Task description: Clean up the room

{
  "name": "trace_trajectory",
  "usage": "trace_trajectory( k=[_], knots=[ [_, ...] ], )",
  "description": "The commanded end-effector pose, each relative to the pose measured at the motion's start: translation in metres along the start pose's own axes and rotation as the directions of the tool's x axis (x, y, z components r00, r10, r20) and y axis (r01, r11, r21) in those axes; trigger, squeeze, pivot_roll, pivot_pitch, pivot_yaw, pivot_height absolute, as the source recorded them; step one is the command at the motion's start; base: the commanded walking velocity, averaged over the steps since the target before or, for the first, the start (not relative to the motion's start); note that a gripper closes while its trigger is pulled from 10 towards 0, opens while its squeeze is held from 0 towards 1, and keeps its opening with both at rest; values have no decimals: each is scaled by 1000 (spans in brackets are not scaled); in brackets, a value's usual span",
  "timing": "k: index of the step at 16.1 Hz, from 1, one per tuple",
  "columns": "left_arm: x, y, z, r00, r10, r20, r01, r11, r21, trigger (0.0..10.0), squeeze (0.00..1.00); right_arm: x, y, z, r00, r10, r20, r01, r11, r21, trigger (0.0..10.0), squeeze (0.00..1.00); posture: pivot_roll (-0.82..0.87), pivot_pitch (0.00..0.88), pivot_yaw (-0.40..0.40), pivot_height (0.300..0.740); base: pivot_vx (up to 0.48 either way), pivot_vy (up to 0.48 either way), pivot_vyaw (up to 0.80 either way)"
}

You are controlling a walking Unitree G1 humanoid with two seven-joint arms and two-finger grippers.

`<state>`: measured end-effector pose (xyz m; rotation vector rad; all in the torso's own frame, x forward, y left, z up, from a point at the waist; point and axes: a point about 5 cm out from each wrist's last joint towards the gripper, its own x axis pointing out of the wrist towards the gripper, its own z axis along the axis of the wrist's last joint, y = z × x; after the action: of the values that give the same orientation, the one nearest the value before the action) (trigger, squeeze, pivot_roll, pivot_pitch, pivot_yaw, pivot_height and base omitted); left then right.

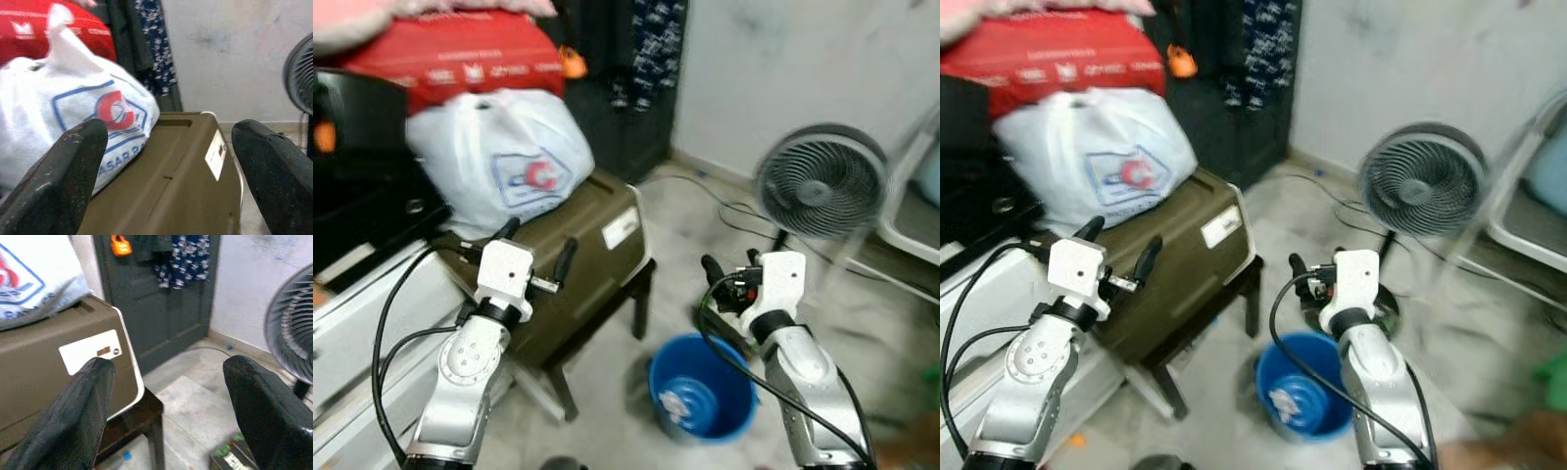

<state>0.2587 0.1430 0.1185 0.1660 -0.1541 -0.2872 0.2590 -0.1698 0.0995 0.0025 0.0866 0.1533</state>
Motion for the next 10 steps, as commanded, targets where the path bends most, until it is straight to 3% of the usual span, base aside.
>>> trace_trajectory(
  k=[1,10],
  knots=[
    [-2,1,0,1000,10,-4,-10,1000,21,10000,0,1,0,5,1000,-5,18,4,1000,7,10000,0,-64,0,23,740,0,0,800],
    [-10,10,-4,996,80,-35,-78,995,59,10000,0,0,1,2,1000,-15,13,15,1000,23,10000,0,-54,0,36,740,0,0,800]
  ],
)
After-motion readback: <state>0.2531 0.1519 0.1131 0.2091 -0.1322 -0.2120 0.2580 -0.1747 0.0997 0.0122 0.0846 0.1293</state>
